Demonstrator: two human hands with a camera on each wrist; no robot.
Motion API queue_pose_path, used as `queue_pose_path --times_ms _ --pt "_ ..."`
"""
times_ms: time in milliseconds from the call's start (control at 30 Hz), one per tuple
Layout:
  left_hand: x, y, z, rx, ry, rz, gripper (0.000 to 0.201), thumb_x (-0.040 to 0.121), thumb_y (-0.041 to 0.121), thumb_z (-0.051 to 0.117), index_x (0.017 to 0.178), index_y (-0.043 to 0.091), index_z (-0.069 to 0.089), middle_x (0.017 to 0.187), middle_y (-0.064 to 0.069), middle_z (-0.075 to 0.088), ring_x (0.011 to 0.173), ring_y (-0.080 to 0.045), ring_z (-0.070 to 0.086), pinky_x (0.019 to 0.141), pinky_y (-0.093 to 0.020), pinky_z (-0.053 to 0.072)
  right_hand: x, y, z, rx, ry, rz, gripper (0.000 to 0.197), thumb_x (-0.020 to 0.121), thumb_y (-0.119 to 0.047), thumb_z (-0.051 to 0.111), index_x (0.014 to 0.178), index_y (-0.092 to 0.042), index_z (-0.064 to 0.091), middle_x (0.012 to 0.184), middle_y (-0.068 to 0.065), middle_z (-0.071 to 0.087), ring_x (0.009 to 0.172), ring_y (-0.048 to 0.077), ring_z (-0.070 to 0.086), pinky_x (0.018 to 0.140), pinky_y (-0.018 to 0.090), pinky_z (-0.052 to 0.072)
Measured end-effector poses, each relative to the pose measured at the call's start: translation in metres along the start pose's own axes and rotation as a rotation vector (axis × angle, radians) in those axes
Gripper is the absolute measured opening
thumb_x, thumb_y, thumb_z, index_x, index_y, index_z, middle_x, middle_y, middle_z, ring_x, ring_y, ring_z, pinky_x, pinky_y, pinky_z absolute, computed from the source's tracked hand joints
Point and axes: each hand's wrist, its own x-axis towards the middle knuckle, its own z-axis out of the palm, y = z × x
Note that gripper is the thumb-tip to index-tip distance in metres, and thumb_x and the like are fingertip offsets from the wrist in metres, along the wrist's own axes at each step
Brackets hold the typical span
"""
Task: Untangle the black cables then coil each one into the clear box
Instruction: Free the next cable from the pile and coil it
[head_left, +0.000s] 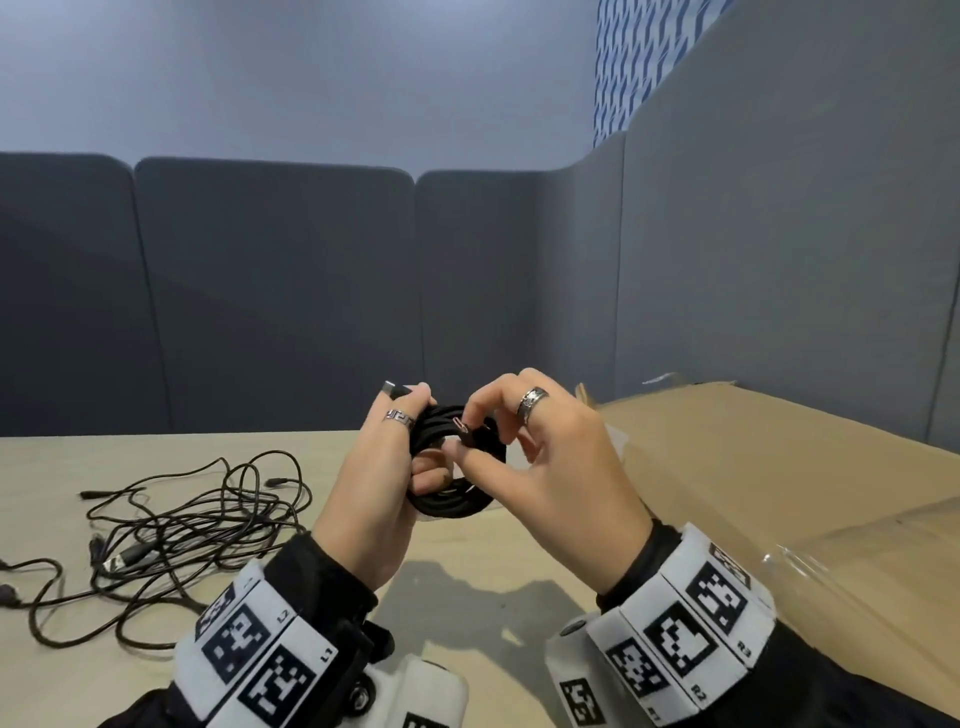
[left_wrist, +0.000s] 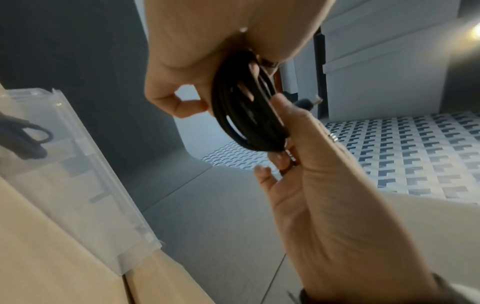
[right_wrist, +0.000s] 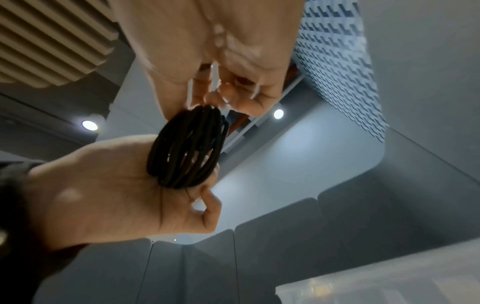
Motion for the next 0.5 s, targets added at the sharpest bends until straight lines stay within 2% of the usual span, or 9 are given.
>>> queue_pose_path --times_ms 67,100,167,267,333,367,433,500 --pt "0.002 0.001 -0.002 0.055 0.07 0.06 0.028 0.098 0.022 0.041 0.071 0.019 0.034 0.049 0.01 0.037 0.035 -0.004 0.029 0.038 -0.014 0.025 0.001 -0.002 0.004 -0.069 0.001 -0.128 0.007 0.079 -0.017 0.071 0.082 -0.016 0.065 0.078 -0.009 0.047 0.073 0.002 0.043 0.073 0.01 0.032" --pt "0.003 0.002 -0.003 0.068 0.107 0.073 0.03 0.098 0.022 0.041 0.069 0.02 0.034 0.05 0.009 0.038 0.036 -0.005 0.032 0.038 -0.016 0.028 0.001 -0.003 0.006 -0.105 -0.013 -0.223 0.004 0.08 -0.014 0.07 0.082 -0.015 0.067 0.081 -0.005 0.052 0.075 0.007 0.044 0.074 0.012 0.033" --pt "0.006 0.002 -0.008 0.048 0.164 0.054 0.031 0.098 0.022 0.041 0.068 0.02 0.033 0.05 0.006 0.036 0.04 -0.011 0.033 0.038 -0.018 0.029 0.0 -0.004 0.009 -0.176 -0.036 -0.431 0.002 0.081 -0.008 0.068 0.081 -0.01 0.069 0.082 0.001 0.061 0.074 0.021 0.05 0.072 0.019 0.038" --pt "0.013 0.001 -0.016 0.051 0.23 -0.013 0.03 0.098 0.023 0.041 0.069 0.018 0.034 0.048 0.004 0.035 0.045 -0.015 0.028 0.04 -0.019 0.027 -0.002 -0.004 0.011 -0.193 -0.049 -0.573 0.006 0.085 -0.005 0.064 0.082 -0.006 0.069 0.083 0.004 0.066 0.073 0.027 0.058 0.062 0.035 0.049" --pt "0.014 0.001 -0.017 0.022 0.24 -0.019 0.03 0.098 0.023 0.041 0.07 0.017 0.035 0.05 0.002 0.034 0.042 -0.014 0.029 0.04 -0.018 0.027 -0.003 -0.004 0.006 -0.143 -0.032 -0.545 0.008 0.087 -0.009 0.062 0.084 -0.006 0.069 0.082 0.004 0.067 0.072 0.025 0.061 0.06 0.037 0.051" --pt "0.013 0.002 -0.016 -0.011 0.232 -0.001 0.03 0.099 0.023 0.04 0.07 0.016 0.034 0.048 0.003 0.033 0.038 -0.012 0.029 0.038 -0.017 0.027 -0.003 -0.005 0.003 -0.07 -0.021 -0.475 0.008 0.087 -0.012 0.062 0.085 -0.007 0.068 0.08 0.004 0.068 0.071 0.023 0.063 0.061 0.038 0.051" --pt "0.011 0.006 -0.013 -0.075 0.193 0.069 0.032 0.101 0.026 0.038 0.07 0.016 0.033 0.042 0.006 0.03 0.031 -0.007 0.024 0.034 -0.015 0.027 -0.001 -0.006 -0.002 0.196 -0.007 -0.215 0.005 0.088 -0.019 0.061 0.088 -0.014 0.063 0.076 0.004 0.068 0.069 0.018 0.066 0.064 0.041 0.054" --pt "0.008 0.01 -0.011 -0.124 0.083 0.148 0.034 0.098 0.032 0.043 0.07 0.016 0.033 0.044 0.007 0.03 0.034 -0.005 0.022 0.036 -0.013 0.028 0.001 -0.003 -0.005 0.392 0.047 0.02 0.005 0.09 -0.022 0.06 0.088 -0.022 0.054 0.078 0.005 0.071 0.071 0.018 0.069 0.069 0.042 0.057"
